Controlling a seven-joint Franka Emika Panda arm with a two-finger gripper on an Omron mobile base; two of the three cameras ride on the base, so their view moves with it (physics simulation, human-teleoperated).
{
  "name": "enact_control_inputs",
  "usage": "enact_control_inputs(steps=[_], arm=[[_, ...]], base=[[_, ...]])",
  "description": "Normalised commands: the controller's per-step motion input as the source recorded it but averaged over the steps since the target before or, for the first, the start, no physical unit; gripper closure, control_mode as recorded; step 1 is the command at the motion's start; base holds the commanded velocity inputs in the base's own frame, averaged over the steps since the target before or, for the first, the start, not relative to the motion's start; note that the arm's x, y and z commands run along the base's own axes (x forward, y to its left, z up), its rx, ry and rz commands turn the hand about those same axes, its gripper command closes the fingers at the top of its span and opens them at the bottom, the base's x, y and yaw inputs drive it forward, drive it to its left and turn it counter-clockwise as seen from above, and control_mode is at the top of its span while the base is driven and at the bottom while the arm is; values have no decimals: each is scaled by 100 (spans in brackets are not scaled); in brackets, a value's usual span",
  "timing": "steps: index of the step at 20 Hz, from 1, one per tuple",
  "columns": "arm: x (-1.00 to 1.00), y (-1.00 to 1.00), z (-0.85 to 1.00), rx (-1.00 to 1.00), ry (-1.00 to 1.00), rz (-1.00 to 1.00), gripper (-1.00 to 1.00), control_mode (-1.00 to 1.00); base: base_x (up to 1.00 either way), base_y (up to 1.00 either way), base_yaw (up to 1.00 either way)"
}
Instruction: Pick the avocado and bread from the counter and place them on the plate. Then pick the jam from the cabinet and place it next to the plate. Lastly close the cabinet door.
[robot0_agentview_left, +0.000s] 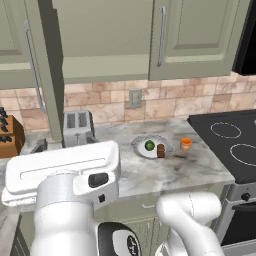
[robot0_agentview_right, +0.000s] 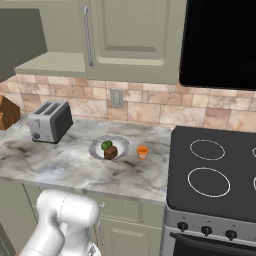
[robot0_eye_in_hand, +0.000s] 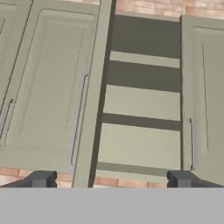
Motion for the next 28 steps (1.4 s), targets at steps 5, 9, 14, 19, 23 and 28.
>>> enact_control_inputs(steps=[5,9,14,19,23,28], arm=[[60,26,-4,0,0,-20,-100,-100],[81,16,-2,0,0,-19,-100,-100],[75,19,-16,0,0,-18,-100,-100],[41,38,-24,2,0,-16,-100,-100],[6,61,-8,4,0,-8,-100,-100],[17,61,0,1,0,-12,-100,-100]], base=[[0,0,0],[0,0,0],[0,0,0],[0,0,0],[0,0,0],[0,0,0]])
